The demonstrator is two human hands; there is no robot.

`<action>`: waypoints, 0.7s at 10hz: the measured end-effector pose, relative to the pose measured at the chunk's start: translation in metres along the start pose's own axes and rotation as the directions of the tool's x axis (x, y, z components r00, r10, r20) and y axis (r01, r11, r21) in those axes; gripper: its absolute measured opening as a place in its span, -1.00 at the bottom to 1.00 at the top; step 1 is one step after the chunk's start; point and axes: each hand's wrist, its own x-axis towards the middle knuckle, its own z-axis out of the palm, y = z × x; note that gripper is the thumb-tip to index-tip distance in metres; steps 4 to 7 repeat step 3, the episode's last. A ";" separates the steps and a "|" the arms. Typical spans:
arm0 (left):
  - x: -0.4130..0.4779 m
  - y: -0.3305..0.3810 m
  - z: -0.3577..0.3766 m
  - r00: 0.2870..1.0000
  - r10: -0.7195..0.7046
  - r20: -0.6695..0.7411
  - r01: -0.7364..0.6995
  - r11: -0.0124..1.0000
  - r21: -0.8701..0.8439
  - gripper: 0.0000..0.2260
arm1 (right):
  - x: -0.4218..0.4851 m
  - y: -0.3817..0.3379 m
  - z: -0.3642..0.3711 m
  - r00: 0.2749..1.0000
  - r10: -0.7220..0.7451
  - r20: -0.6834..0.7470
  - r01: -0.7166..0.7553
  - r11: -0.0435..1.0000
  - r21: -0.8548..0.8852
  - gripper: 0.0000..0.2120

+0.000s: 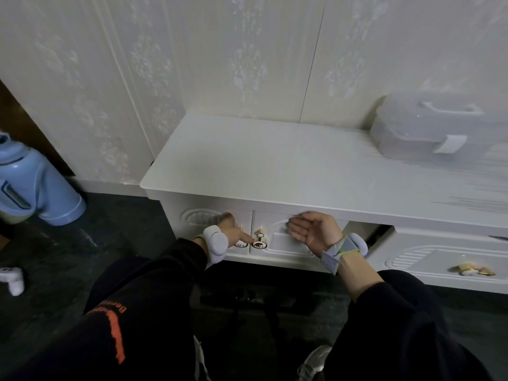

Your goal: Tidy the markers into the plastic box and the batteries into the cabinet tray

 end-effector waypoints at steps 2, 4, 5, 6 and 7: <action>-0.011 0.016 -0.006 1.000 0.016 0.001 -0.016 0.966 0.257 -0.61 | -0.003 -0.014 0.000 0.994 0.080 -0.079 -0.109 0.871 -0.479 -0.77; -0.019 0.030 -0.015 0.997 0.025 0.076 -0.045 0.958 0.282 -0.66 | -0.020 -0.031 0.003 0.984 0.170 -0.057 -0.164 0.725 -0.669 -0.76; -0.019 0.030 -0.015 0.997 0.025 0.076 -0.045 0.958 0.282 -0.66 | -0.020 -0.031 0.003 0.984 0.170 -0.057 -0.164 0.725 -0.669 -0.76; -0.019 0.030 -0.015 0.997 0.025 0.076 -0.045 0.958 0.282 -0.66 | -0.020 -0.031 0.003 0.984 0.170 -0.057 -0.164 0.725 -0.669 -0.76; -0.019 0.030 -0.015 0.997 0.025 0.076 -0.045 0.958 0.282 -0.66 | -0.020 -0.031 0.003 0.984 0.170 -0.057 -0.164 0.725 -0.669 -0.76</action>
